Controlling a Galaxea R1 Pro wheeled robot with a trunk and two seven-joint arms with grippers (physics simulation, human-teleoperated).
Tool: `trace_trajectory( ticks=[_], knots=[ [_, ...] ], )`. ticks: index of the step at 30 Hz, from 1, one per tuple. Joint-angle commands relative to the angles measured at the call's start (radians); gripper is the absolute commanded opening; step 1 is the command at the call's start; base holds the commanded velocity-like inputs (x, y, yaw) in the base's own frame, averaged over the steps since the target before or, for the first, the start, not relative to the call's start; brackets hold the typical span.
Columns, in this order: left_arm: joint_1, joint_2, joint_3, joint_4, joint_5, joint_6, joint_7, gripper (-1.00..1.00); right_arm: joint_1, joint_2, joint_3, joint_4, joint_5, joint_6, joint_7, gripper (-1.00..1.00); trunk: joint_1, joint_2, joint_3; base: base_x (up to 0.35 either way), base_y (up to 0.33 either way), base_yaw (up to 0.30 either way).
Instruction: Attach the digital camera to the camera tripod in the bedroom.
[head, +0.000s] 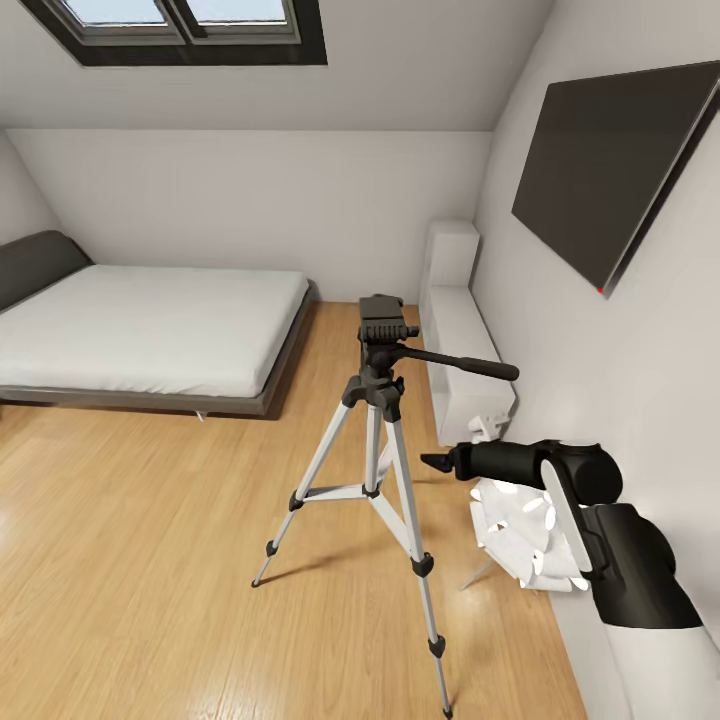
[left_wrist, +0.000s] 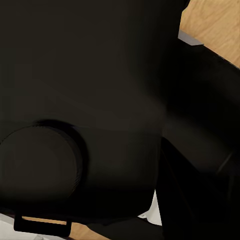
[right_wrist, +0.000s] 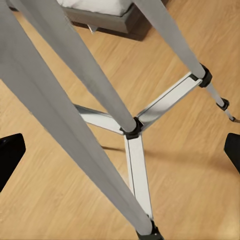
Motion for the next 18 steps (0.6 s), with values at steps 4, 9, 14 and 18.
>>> trace_trajectory(
  ticks=[4,9,14,18],
  knots=[
    [0.0,0.0,-0.008,0.0,0.006,-0.001,-0.001,-1.0,-0.001,0.0,0.009,0.0,-0.001,0.005,0.0,1.0,0.0,-0.002,-0.002,0.0,0.0,0.0],
    [0.0,0.0,-0.008,0.0,0.006,-0.001,-0.001,-1.0,-0.001,0.0,0.018,0.0,-0.001,0.005,-0.001,1.0,0.0,-0.002,-0.002,0.0,0.0,0.0],
    [0.0,0.0,-0.008,0.0,0.006,-0.001,-0.001,-1.0,-0.001,0.021,0.105,0.002,0.011,0.005,-0.009,1.0,0.0,-0.002,-0.002,0.0,0.0,0.0],
    [0.0,0.0,-0.008,0.0,0.006,-0.001,-0.001,-1.0,-0.001,0.028,0.131,0.003,0.015,0.005,-0.011,1.0,0.0,-0.002,-0.002,0.0,0.0,0.0]
  ],
)
